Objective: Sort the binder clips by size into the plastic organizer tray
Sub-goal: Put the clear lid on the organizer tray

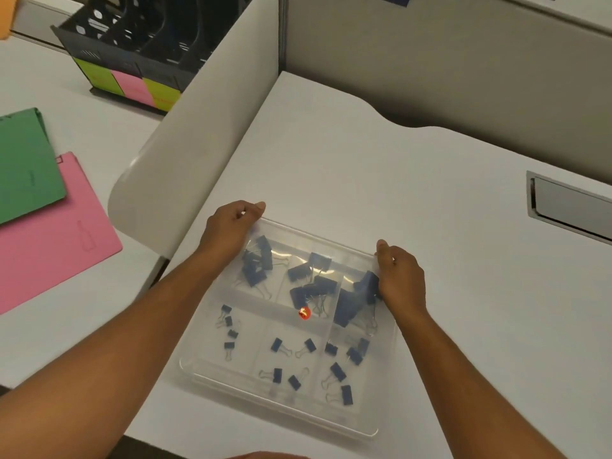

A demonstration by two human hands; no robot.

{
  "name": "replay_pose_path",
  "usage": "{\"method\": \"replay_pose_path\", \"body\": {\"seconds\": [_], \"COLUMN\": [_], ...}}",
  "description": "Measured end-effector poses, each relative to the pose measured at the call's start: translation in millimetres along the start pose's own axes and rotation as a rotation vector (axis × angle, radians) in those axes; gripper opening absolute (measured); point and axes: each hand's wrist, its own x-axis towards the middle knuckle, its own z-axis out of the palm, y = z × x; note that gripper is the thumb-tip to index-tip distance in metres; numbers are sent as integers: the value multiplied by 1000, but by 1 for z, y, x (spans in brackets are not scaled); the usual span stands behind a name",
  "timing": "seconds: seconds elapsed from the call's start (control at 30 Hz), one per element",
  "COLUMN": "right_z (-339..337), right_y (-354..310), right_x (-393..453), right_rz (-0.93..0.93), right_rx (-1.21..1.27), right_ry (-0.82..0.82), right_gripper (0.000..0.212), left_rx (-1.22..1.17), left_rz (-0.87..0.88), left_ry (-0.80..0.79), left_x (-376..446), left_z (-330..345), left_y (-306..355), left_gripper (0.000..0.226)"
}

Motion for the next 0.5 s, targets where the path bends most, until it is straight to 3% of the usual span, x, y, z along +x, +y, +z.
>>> {"method": "replay_pose_path", "body": {"seconds": [0.23, 0.37, 0.5], "right_z": [-10, -23, -6], "right_y": [-14, -11, 15], "right_x": [-13, -65, -139], "right_rz": [150, -183, -466], "right_rx": [238, 2, -258], "right_ry": [9, 220, 125], "right_gripper": [59, 47, 57], "left_rx": [65, 297, 589], "left_rz": [41, 269, 493], "left_ry": [86, 78, -6], "left_x": [-8, -47, -119], "left_z": [-6, -18, -25], "left_y": [4, -5, -47], "left_gripper": [55, 64, 73]}}
